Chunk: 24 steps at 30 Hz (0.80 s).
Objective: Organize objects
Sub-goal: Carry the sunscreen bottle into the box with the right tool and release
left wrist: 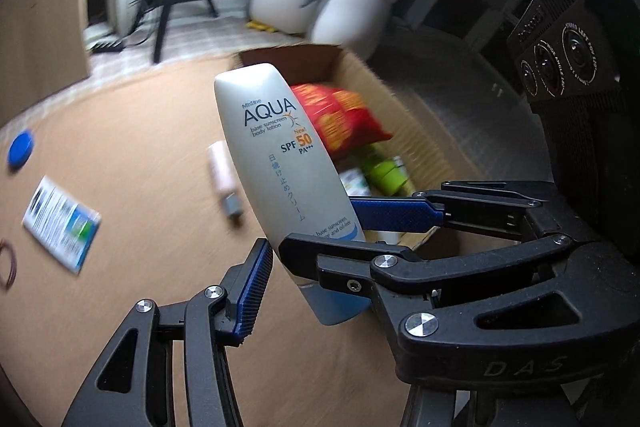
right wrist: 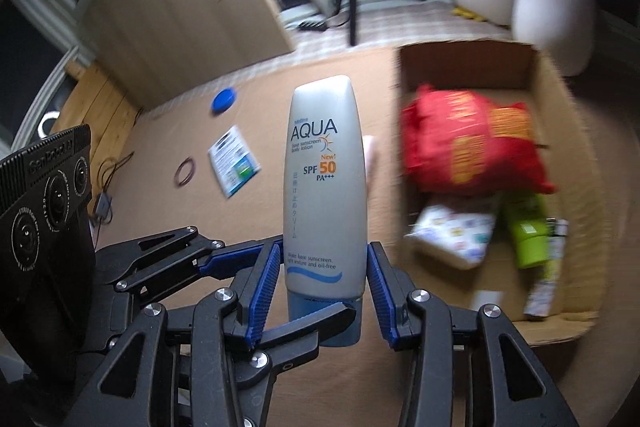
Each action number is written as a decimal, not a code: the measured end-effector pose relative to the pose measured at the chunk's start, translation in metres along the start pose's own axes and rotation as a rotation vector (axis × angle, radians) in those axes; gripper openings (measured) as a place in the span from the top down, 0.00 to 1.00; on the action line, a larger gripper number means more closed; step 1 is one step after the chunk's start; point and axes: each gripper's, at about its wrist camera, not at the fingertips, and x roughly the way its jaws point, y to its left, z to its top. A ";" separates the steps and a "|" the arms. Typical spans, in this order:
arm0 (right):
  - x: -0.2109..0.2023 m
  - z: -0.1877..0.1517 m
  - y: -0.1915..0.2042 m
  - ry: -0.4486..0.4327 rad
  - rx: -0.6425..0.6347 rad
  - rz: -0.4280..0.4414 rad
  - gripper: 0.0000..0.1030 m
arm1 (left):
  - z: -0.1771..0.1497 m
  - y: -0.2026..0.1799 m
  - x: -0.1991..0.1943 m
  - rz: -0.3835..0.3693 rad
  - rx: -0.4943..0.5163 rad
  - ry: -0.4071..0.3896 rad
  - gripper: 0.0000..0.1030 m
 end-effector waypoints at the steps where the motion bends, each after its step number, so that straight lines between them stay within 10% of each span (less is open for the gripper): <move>1: -0.004 0.001 -0.007 -0.008 0.010 -0.009 0.60 | 0.004 -0.006 0.004 -0.005 0.008 0.001 0.47; 14: -0.028 0.004 -0.076 -0.070 0.108 -0.091 0.59 | 0.044 -0.061 0.058 -0.032 0.105 0.025 0.47; 17: -0.032 0.006 -0.080 -0.093 0.114 -0.117 0.45 | 0.046 -0.062 0.061 -0.021 0.104 0.023 0.26; 24: -0.032 0.005 -0.077 -0.106 0.115 -0.129 0.43 | 0.042 -0.046 0.051 -0.003 0.080 0.006 0.24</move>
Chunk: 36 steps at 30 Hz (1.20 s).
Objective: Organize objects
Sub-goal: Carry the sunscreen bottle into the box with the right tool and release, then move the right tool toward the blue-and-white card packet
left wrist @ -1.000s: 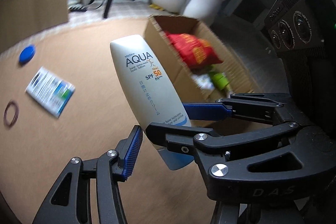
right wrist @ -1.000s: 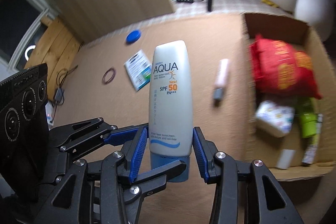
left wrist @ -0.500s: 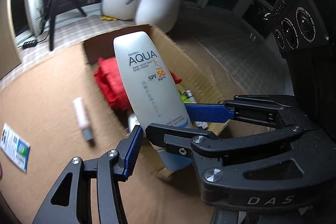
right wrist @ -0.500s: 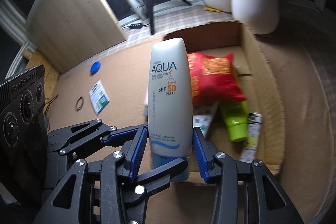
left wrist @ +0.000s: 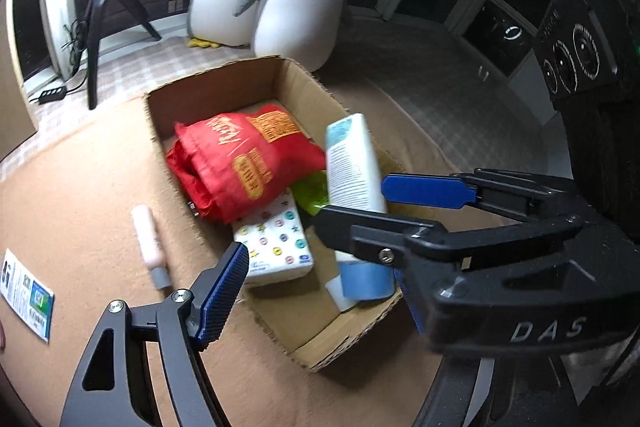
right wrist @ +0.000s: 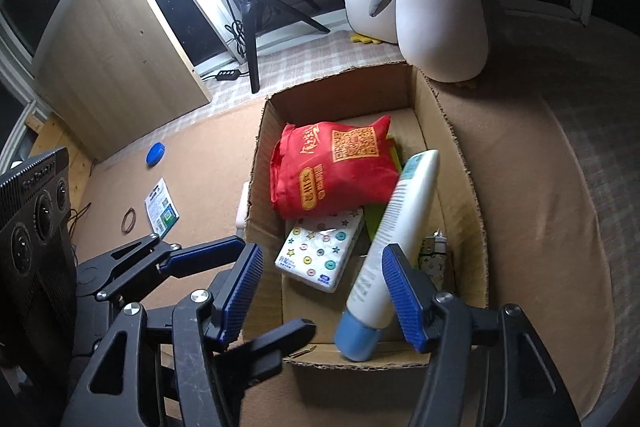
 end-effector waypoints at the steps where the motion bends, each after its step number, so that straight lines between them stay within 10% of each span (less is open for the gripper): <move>1: 0.000 -0.001 0.001 -0.002 0.002 0.002 0.43 | -0.001 0.003 -0.002 0.002 -0.005 -0.002 0.24; 36: 0.025 -0.060 0.189 -0.079 -0.156 0.051 0.39 | -0.175 0.201 -0.213 0.380 -0.308 -0.103 0.24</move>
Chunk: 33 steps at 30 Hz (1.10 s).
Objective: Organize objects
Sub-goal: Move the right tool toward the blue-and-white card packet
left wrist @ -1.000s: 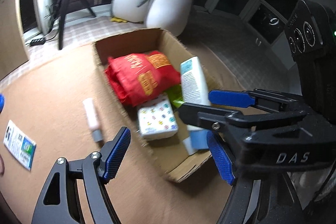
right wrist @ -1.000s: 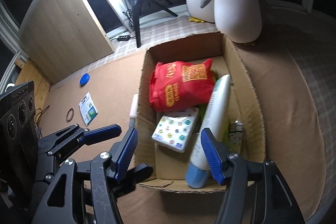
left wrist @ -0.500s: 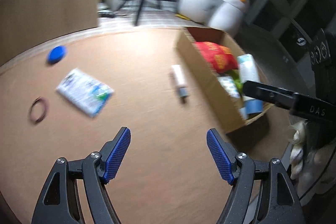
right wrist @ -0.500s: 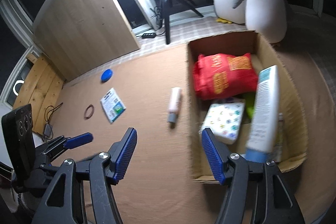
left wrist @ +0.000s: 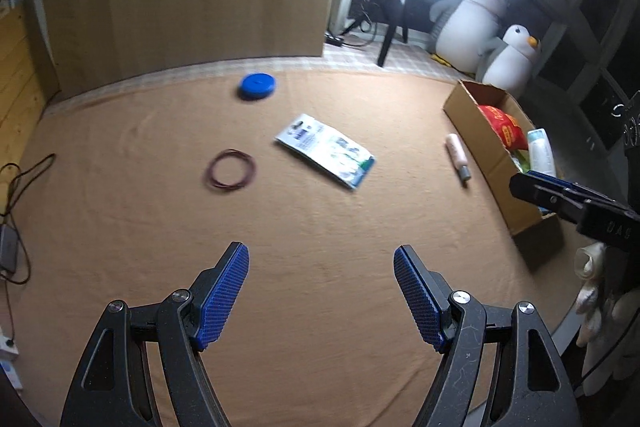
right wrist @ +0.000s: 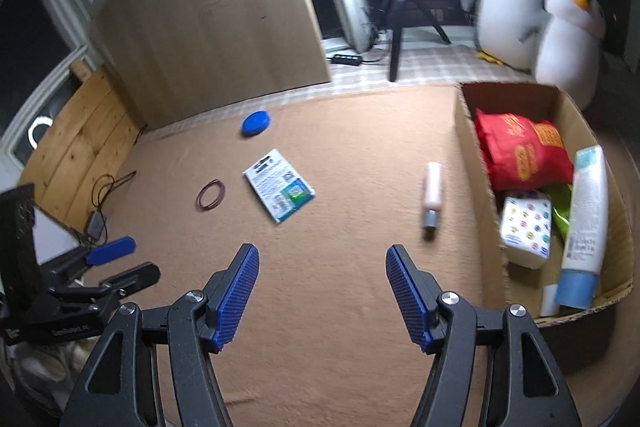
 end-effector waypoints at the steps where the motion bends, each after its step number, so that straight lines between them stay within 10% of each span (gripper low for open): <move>1: 0.002 0.000 0.008 -0.004 -0.016 -0.006 0.39 | -0.001 0.005 -0.004 0.005 0.003 -0.008 0.23; 33: 0.123 0.049 0.050 0.171 -0.001 0.010 0.40 | -0.038 0.114 -0.013 0.029 -0.149 0.002 0.21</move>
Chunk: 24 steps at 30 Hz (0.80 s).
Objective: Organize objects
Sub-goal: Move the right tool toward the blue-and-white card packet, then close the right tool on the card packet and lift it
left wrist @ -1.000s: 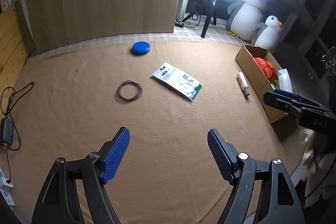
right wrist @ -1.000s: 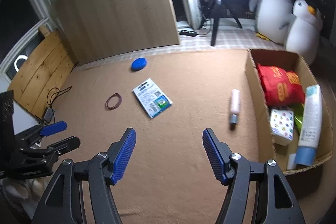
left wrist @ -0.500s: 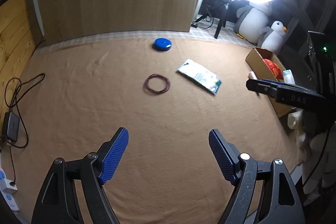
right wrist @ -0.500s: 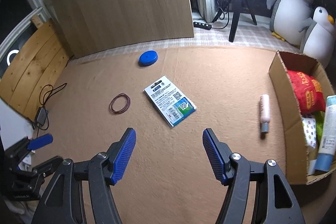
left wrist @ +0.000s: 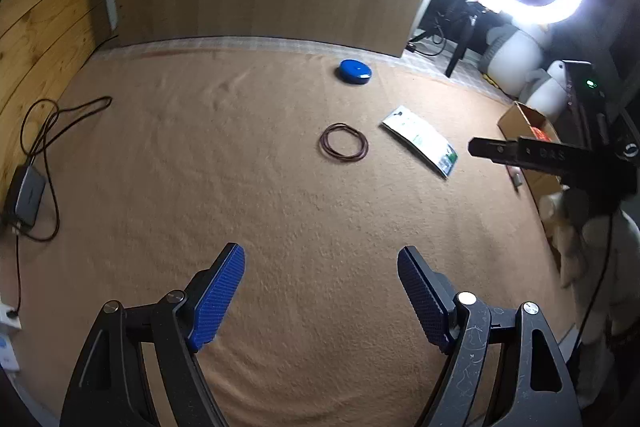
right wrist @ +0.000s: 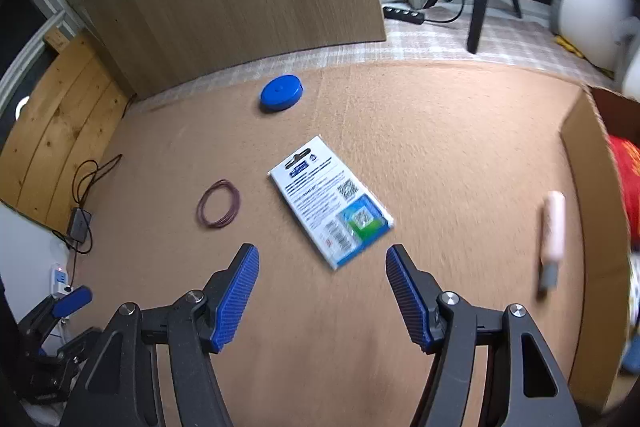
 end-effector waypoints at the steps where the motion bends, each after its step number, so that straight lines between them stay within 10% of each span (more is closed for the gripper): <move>1: 0.005 0.005 -0.002 0.010 -0.004 0.000 0.40 | -0.001 0.000 0.001 0.007 -0.010 0.000 0.21; 24: 0.080 0.046 0.024 0.181 -0.241 -0.012 0.39 | -0.030 0.022 0.002 0.105 -0.209 0.011 0.21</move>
